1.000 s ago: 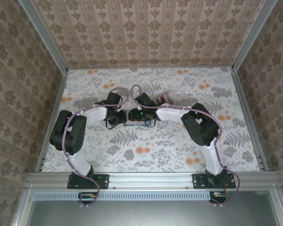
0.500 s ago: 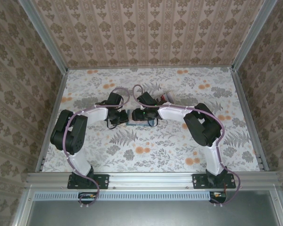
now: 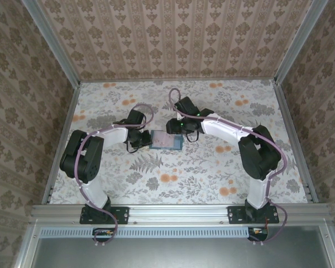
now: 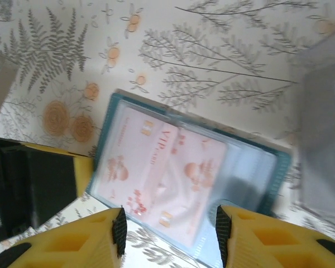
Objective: Put the credit cards into the card holder
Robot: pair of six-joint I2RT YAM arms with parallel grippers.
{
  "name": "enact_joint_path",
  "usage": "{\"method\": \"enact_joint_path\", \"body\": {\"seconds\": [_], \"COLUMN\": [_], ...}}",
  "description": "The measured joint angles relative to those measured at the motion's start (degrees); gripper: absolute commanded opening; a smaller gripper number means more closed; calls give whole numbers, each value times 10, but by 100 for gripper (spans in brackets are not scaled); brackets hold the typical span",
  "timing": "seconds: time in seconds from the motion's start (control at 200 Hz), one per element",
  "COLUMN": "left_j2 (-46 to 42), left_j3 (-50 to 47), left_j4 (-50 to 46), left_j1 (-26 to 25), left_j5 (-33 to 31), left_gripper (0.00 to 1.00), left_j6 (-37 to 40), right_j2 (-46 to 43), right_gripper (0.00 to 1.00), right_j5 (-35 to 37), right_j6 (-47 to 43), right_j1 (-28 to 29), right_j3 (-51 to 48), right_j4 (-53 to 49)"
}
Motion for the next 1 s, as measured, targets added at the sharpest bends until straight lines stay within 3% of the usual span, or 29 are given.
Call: {"method": "enact_joint_path", "body": {"seconds": [0.415,0.605,0.825,1.0], "left_j2": [5,9,9,11], "left_j3": [7,11,13,15], "left_j4": [-7,-10,-12,-15], "left_j1": [0,0,0,0], "left_j5": [2,4,4,4], "left_gripper": [17,16,16,16], "left_j6": [0,0,0,0], "right_j2": [-3,58,127,172], "right_gripper": [43,27,24,23], "right_j5": [0,19,3,-20], "right_j6": [-34,-51,-63,-60], "right_j1": [30,63,57,39], "right_j3": [-46,31,131,147], "right_j4": [-51,-78,-85,-80]}}
